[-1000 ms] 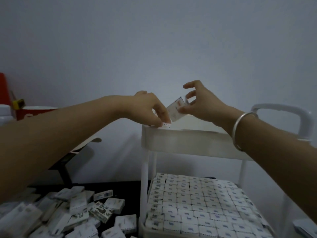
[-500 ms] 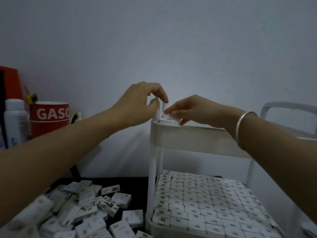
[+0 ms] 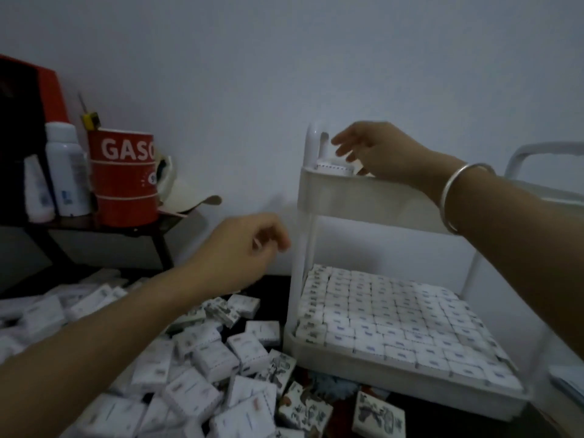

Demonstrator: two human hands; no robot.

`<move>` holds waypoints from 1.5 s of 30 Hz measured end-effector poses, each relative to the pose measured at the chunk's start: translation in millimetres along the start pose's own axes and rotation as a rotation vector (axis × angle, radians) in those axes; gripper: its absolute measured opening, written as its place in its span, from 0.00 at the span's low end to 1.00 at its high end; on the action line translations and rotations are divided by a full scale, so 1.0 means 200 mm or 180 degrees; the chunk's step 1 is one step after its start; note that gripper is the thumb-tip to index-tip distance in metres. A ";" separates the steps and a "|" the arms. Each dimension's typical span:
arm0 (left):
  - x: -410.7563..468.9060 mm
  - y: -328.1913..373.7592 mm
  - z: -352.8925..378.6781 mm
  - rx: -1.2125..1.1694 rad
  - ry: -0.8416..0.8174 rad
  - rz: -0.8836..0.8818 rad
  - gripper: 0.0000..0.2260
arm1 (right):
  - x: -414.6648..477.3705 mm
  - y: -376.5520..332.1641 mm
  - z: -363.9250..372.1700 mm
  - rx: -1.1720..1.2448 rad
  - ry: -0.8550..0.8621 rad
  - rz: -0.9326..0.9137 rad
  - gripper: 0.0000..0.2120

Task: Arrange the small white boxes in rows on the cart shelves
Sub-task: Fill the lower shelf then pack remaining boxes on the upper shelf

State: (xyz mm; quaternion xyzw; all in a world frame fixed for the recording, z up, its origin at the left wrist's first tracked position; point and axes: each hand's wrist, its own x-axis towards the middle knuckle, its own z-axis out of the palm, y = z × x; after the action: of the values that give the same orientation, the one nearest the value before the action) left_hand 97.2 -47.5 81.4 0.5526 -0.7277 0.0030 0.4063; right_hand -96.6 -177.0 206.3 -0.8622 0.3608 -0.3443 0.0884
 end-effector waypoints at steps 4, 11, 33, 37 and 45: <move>-0.28 -0.10 0.15 0.0579 -0.1420 -0.0249 0.06 | -0.13 -0.08 0.03 -0.0322 0.1186 -0.0853 0.17; -0.56 -0.18 0.25 0.1098 -0.1993 -0.0421 0.21 | -0.68 -0.21 0.47 0.0311 0.0331 -0.1491 0.12; -0.56 -0.22 0.07 -0.0864 -0.0925 -0.1724 0.09 | -0.98 0.13 1.17 0.0593 -0.1662 0.0154 0.23; -0.53 -0.19 0.01 -0.1009 -0.0947 -0.1921 0.09 | -0.97 0.12 1.11 0.0744 -0.1655 0.0113 0.18; -0.24 0.00 -0.11 -0.1248 -0.0727 -0.1237 0.14 | -0.87 0.12 0.68 0.0579 -0.1010 -0.0130 0.15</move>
State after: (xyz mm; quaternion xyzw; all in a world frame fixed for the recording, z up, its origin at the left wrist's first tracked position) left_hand 113.3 0.3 67.3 0.5893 -0.6360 -0.2776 0.4136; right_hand -108.1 -88.2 3.8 -0.9013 0.2921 -0.2369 0.2149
